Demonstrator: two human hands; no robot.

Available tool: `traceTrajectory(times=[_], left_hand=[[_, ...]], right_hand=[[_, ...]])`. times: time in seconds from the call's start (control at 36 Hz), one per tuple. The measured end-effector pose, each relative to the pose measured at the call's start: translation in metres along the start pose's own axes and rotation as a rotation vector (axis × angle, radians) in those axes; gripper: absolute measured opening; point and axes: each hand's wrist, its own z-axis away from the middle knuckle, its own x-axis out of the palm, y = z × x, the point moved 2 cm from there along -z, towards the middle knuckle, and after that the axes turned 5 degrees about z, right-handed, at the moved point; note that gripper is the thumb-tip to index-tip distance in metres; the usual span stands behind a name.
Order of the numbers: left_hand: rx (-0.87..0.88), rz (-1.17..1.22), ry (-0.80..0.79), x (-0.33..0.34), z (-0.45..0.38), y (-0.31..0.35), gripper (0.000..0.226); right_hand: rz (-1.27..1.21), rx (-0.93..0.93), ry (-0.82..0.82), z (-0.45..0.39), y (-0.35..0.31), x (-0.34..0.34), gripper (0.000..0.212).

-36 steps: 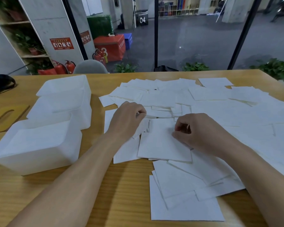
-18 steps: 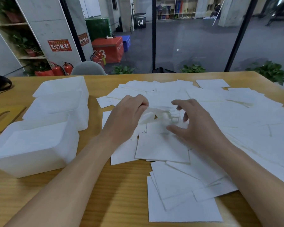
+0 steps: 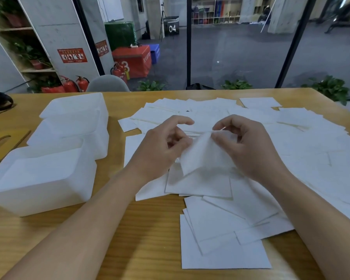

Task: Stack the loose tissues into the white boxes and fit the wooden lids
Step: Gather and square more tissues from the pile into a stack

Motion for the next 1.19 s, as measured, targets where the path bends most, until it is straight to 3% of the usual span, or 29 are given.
traceTrajectory(times=[0.08, 0.19, 0.31, 0.47, 0.61, 1.0, 1.14, 1.19], left_hand=[[-0.027, 0.094, 0.042, -0.005, -0.002, 0.002, 0.025], [-0.185, 0.341, -0.020, -0.010, -0.004, 0.003, 0.046], [-0.266, 0.199, -0.137, -0.012, -0.002, -0.004, 0.053], [-0.444, 0.007, -0.346, -0.012, 0.005, -0.013, 0.046], [-0.453, -0.024, -0.341, -0.012, 0.004, -0.016, 0.042], [-0.391, -0.163, -0.327, -0.015, 0.002, -0.021, 0.033], [-0.378, -0.170, -0.337, -0.019, 0.002, -0.023, 0.034], [-0.344, -0.217, -0.272, -0.021, 0.001, -0.024, 0.030]], right_hand=[[-0.091, 0.077, -0.037, -0.002, 0.004, -0.004, 0.007], [-0.269, 0.191, -0.124, -0.003, 0.007, -0.007, 0.014], [-0.296, 0.293, -0.297, -0.001, 0.008, -0.004, 0.019], [-0.025, 0.349, -0.460, 0.005, 0.010, -0.004, 0.020], [0.164, 0.311, -0.502, 0.007, 0.011, -0.002, 0.019], [0.269, 0.229, -0.549, 0.008, 0.010, -0.003, 0.015], [0.252, 0.232, -0.490, 0.007, 0.010, -0.003, 0.019], [0.317, 0.186, -0.423, 0.005, 0.011, -0.005, 0.023]])
